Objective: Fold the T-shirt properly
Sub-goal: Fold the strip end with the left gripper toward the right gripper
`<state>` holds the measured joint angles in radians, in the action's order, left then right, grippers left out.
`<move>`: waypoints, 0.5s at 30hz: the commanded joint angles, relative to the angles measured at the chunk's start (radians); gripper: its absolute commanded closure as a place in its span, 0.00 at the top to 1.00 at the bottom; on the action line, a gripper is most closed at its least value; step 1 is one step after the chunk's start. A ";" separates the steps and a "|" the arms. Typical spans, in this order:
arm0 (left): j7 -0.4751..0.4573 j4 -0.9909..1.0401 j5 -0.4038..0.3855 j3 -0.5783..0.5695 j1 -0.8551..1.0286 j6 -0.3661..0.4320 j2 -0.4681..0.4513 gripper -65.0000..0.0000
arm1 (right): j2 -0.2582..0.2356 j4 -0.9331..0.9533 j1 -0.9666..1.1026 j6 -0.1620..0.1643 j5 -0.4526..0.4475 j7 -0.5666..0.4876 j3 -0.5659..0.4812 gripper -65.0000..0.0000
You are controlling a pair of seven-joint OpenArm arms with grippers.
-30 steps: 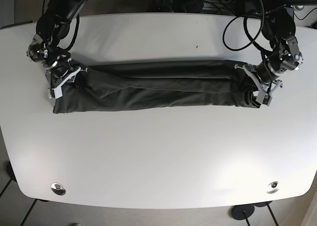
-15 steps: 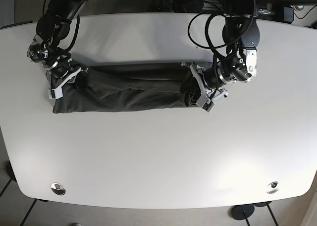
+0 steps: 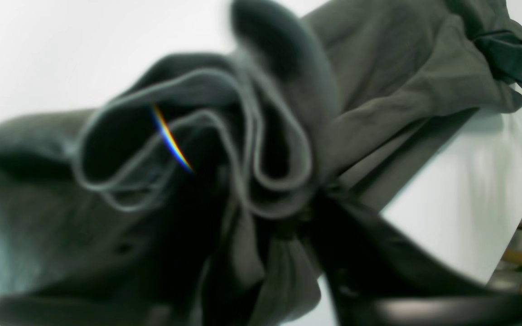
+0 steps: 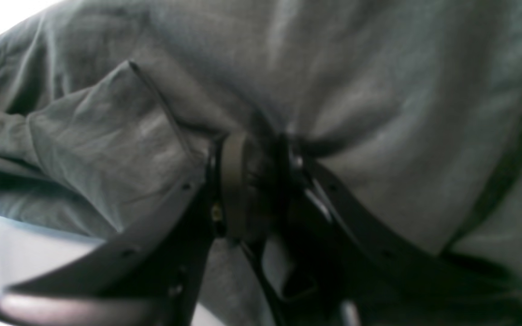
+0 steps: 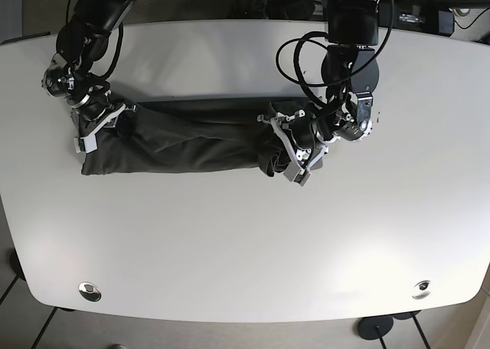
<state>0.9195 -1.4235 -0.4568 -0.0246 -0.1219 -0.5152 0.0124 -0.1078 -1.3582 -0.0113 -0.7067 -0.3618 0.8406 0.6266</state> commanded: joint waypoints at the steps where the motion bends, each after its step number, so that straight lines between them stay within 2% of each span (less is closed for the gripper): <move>1: -0.020 -0.020 -0.023 -0.047 -0.019 -0.001 0.005 0.36 | -0.003 -0.003 0.001 0.009 0.036 0.041 -0.001 0.19; 4: -0.020 -0.023 -0.023 -0.116 -0.040 0.085 0.005 0.38 | -0.003 -0.003 0.000 0.009 0.036 0.041 -0.001 0.19; 6: -0.020 -0.024 -0.023 -0.200 -0.065 0.188 0.005 0.38 | 0.003 -0.003 -0.003 0.009 0.036 0.041 -0.001 0.19; 8: -0.020 -0.033 -0.023 -0.269 -0.092 0.234 0.004 0.38 | 0.012 -0.003 -0.003 0.009 0.036 0.041 -0.003 0.19; 13: -0.020 -0.147 -0.023 -0.315 -0.097 0.234 0.007 0.38 | 0.029 -0.003 -0.022 0.009 0.036 0.041 -0.003 0.19; 15: -0.020 -0.165 -0.023 -0.260 -0.089 0.234 -0.004 0.38 | 0.033 -0.036 -0.036 0.009 0.036 0.041 -0.003 0.19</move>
<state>0.9192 -1.5673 -0.4717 -0.2840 -0.1898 -0.2840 0.0086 -0.0662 -1.3830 -0.0395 -0.7033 -0.3401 0.8642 0.6231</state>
